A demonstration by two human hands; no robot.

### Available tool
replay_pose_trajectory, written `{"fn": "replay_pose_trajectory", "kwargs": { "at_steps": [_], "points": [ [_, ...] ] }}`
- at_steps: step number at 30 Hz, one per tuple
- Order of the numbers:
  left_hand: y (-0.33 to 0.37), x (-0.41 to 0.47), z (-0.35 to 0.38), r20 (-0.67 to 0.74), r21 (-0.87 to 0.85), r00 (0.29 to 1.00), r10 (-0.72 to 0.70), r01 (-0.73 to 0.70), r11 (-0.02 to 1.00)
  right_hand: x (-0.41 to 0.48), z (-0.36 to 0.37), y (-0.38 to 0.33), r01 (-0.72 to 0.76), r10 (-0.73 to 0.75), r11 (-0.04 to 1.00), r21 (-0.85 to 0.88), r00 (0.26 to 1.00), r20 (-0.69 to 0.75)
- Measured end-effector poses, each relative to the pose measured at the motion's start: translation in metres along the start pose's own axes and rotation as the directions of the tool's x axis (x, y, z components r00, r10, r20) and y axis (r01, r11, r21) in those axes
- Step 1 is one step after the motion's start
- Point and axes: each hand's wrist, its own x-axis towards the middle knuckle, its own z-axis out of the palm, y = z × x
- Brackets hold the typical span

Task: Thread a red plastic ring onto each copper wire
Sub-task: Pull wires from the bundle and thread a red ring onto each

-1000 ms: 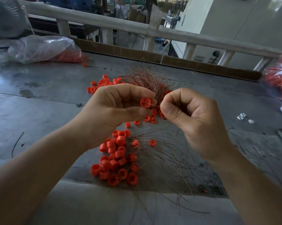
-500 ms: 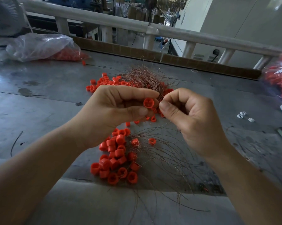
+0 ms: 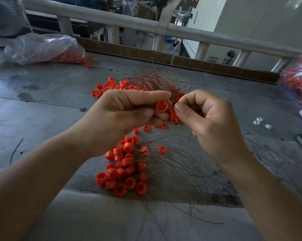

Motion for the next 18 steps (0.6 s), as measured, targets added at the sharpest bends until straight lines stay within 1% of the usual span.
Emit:
{"fn": "replay_pose_trajectory", "kwargs": {
  "at_steps": [6,12,15,18],
  "points": [
    [0.0005,-0.0008,0.0036,-0.016,0.017,0.999,0.029,-0.029,0.999,-0.0006,0.0001,0.0015,-0.005,0.005,1.000,-0.006,1.000,-0.001],
    [0.0009,-0.0007,0.0014,-0.034,-0.077,0.999,0.033,-0.035,0.996,-0.0002,0.0014,0.0001,-0.008,0.007,0.999,0.053,1.000,0.031],
    [0.0013,-0.0009,0.0012,-0.032,-0.148,0.999,0.020,-0.025,0.989,-0.0017,0.0026,-0.0001,-0.014,0.012,0.999,0.048,0.999,0.050],
    [0.0008,-0.0018,0.0032,0.006,-0.161,1.000,0.014,-0.013,0.987,-0.0026,0.0058,0.0019,-0.013,0.012,1.000,0.006,0.997,0.076]
  ]
}}
